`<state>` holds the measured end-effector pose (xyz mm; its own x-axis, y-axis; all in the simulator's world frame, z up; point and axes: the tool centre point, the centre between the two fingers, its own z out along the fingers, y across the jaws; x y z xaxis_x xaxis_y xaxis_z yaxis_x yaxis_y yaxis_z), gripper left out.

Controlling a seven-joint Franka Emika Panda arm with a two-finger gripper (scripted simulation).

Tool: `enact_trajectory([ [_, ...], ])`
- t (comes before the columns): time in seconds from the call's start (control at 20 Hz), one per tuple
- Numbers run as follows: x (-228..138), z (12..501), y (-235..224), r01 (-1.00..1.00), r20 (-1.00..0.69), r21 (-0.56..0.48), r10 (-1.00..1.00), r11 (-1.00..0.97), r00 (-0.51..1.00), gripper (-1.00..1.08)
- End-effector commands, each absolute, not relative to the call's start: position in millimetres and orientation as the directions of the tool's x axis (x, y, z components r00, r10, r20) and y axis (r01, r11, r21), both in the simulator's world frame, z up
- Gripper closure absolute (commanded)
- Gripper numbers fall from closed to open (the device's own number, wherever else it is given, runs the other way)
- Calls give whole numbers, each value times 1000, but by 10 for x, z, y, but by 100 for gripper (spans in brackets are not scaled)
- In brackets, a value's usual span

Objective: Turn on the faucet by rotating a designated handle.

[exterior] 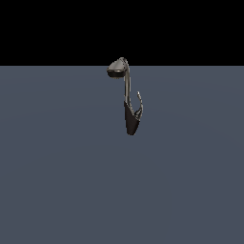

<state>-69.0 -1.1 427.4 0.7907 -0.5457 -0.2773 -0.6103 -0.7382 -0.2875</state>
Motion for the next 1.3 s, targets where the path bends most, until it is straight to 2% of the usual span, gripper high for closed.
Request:
enact_trajectory([
  [0.0,-502,4133,-41,-671,-320,-293,-592,-681,740,108],
  [0.55,236,3379,-252,-889,-506,-254,-731,-381,458,108],
  [1.25,878,2225,-637,-996,-674,-83,-738,31,33,108],
])
